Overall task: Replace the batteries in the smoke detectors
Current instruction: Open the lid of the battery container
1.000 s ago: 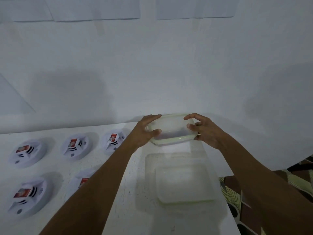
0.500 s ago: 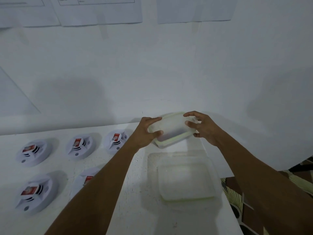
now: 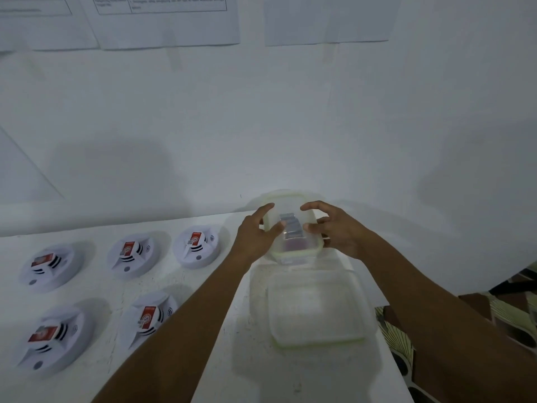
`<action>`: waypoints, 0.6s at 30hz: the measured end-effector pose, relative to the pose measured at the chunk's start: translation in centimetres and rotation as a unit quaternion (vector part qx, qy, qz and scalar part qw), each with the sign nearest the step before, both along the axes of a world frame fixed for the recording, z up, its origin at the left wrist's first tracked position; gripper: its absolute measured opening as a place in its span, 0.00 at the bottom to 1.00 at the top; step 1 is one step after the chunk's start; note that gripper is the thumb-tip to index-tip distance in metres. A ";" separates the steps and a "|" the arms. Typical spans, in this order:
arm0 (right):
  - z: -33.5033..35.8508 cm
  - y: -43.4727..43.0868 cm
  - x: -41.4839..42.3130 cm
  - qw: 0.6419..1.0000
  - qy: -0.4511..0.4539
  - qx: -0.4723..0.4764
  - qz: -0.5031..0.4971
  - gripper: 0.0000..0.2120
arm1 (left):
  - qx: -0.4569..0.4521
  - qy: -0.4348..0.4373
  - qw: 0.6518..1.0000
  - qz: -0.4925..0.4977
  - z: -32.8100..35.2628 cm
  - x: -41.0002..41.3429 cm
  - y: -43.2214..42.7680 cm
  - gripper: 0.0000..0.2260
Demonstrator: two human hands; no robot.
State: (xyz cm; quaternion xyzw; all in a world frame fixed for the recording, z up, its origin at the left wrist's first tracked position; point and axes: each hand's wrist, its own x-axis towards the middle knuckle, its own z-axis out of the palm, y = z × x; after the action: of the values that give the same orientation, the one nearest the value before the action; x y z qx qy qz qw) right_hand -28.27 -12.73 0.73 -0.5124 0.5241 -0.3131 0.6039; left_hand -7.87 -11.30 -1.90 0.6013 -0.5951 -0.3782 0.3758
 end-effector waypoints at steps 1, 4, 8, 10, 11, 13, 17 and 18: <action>-0.1 -0.1 0.0 1.000 -0.015 0.010 0.003 0.17 | -0.002 0.005 1.000 0.001 -0.1 -0.2 -0.1 0.24; -0.5 -0.3 -0.1 1.000 -0.018 0.008 0.016 0.16 | 0.000 0.040 0.999 0.013 -0.7 -0.8 -0.4 0.22; -0.8 -0.4 -0.3 0.999 0.028 -0.036 0.003 0.13 | 0.000 0.080 0.997 0.006 -1.1 -1.1 -0.9 0.19; -1.0 -0.3 -0.4 0.997 0.047 -0.057 -0.002 0.14 | 0.020 0.106 0.994 -0.006 -1.1 -1.0 -1.2 0.18; -1.2 -0.4 -0.6 0.996 0.054 -0.068 -0.003 0.15 | 0.028 0.117 0.993 -0.013 -1.0 -1.0 -1.3 0.17; -1.4 -0.9 -0.8 0.996 0.036 -0.084 -0.014 0.17 | 0.038 0.131 0.990 -0.029 -0.7 -0.9 -1.2 0.17; -0.9 -2.6 -1.1 0.995 -0.019 -0.093 -0.018 0.16 | 0.020 0.123 0.991 -0.048 -0.7 -0.5 -1.9 0.16; -0.7 -2.9 -1.1 0.995 -0.011 -0.098 -0.007 0.15 | 0.007 0.112 0.993 -0.046 -0.7 -0.4 -2.0 0.15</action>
State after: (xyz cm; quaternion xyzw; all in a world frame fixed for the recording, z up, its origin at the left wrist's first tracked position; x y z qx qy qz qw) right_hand -29.36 -15.62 0.01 -0.5618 0.4876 -0.3728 0.5546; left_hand -8.30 -13.34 -2.57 0.5302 -0.5735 -0.4641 0.4178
